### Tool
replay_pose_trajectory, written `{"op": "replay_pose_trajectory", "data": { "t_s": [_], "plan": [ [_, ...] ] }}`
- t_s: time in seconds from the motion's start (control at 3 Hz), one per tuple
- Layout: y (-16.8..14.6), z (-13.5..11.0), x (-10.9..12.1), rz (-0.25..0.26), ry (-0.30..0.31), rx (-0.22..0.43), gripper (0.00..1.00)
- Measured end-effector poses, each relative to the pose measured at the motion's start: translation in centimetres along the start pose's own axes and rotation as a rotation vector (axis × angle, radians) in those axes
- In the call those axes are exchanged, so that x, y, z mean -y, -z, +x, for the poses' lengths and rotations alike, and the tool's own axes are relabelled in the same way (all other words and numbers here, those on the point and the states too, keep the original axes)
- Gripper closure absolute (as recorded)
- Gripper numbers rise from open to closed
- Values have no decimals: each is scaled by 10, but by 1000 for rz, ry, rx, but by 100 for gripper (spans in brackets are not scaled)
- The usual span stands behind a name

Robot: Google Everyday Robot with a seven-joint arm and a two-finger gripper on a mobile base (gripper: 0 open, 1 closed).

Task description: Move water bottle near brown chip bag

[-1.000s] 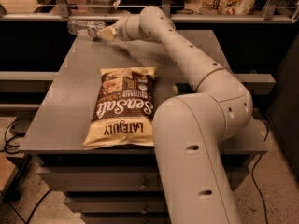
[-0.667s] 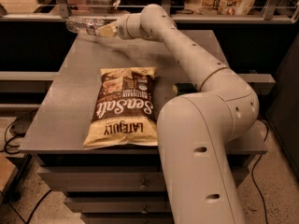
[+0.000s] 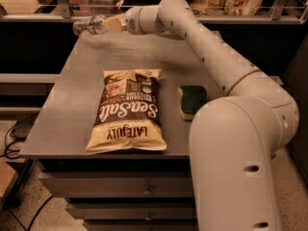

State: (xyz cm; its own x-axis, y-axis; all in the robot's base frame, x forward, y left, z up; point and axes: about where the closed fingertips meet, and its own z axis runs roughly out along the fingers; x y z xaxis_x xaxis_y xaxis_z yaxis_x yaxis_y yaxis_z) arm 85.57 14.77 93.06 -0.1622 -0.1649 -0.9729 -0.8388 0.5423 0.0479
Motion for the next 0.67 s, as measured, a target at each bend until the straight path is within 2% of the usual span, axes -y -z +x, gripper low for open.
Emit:
{"op": "replay_pose_trajectory", "data": {
  "t_s": [0.33, 0.67],
  "plan": [
    [39, -12, -18, -24, -28, 19, 100],
    [79, -13, -37, -72, -69, 37, 100]
  ]
}}
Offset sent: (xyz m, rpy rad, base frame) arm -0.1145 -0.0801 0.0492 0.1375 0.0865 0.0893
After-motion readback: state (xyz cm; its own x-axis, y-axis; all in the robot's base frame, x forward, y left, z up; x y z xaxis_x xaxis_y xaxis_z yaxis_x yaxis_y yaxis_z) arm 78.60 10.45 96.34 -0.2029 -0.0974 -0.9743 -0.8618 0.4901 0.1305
